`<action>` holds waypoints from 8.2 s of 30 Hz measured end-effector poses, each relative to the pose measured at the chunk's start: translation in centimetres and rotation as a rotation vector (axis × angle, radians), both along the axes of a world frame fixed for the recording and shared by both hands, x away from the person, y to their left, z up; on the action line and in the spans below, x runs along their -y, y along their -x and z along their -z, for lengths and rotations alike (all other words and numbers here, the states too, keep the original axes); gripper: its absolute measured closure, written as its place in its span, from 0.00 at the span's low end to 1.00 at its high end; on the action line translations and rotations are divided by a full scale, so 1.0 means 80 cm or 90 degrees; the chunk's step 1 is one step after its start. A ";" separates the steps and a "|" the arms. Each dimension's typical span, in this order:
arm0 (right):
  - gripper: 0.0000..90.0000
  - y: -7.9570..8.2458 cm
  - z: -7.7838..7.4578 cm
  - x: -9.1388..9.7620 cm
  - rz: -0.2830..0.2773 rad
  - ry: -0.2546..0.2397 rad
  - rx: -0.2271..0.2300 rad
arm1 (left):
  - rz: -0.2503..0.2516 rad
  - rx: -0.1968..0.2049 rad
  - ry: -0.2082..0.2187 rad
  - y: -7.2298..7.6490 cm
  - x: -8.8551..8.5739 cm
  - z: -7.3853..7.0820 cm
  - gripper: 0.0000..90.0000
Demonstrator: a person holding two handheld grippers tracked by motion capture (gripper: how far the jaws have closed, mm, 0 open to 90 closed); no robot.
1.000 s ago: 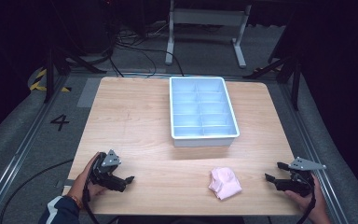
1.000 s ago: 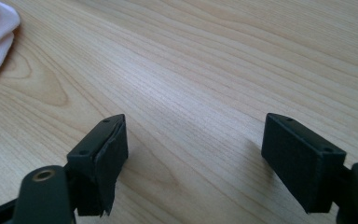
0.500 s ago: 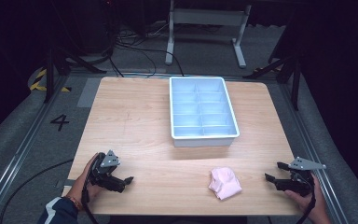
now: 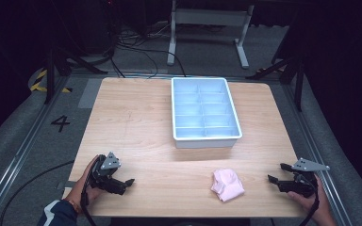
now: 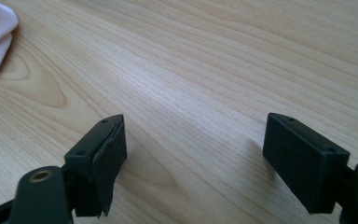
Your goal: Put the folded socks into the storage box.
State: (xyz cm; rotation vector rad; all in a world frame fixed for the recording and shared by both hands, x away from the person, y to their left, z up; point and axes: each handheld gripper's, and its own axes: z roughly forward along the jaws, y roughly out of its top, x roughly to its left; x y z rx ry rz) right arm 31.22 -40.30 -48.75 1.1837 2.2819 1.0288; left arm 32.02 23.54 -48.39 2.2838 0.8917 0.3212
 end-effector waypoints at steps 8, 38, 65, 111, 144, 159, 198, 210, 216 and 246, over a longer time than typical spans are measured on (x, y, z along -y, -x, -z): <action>0.25 0.000 0.000 0.001 0.003 -0.001 -0.001 | 0.002 -0.002 0.000 0.000 0.000 0.000 0.01; 0.27 0.002 -0.031 -0.030 -0.079 0.006 0.019 | 0.002 -0.001 -0.001 0.000 0.000 0.000 0.01; 0.26 -0.003 -0.060 -0.124 -0.223 0.018 0.006 | 0.005 -0.001 -0.002 -0.001 -0.001 0.000 0.01; 0.24 -0.022 -0.016 -0.203 -0.312 0.046 -0.074 | 0.006 -0.002 -0.002 0.000 -0.001 0.000 0.01; 0.83 -0.002 -0.033 -0.197 -0.370 0.025 -0.023 | 0.006 -0.001 -0.006 0.000 -0.002 -0.001 0.01; 0.83 -0.002 -0.044 -0.183 -0.342 0.017 0.007 | 0.004 -0.006 -0.004 0.001 -0.001 -0.001 0.01; 0.83 -0.017 -0.100 -0.139 -0.258 -0.048 0.108 | 0.004 -0.005 -0.006 0.001 -0.002 -0.001 0.01; 0.83 -0.024 -0.113 -0.138 -0.253 -0.054 0.116 | 0.004 -0.003 -0.004 0.001 -0.002 -0.001 0.01; 0.83 -0.027 -0.122 -0.141 -0.258 -0.054 0.126 | 0.004 -0.003 -0.002 0.001 -0.002 0.000 0.01; 0.83 -0.067 -0.166 -0.151 -0.236 -0.036 0.181 | 0.004 -0.003 -0.002 0.001 -0.002 0.000 0.01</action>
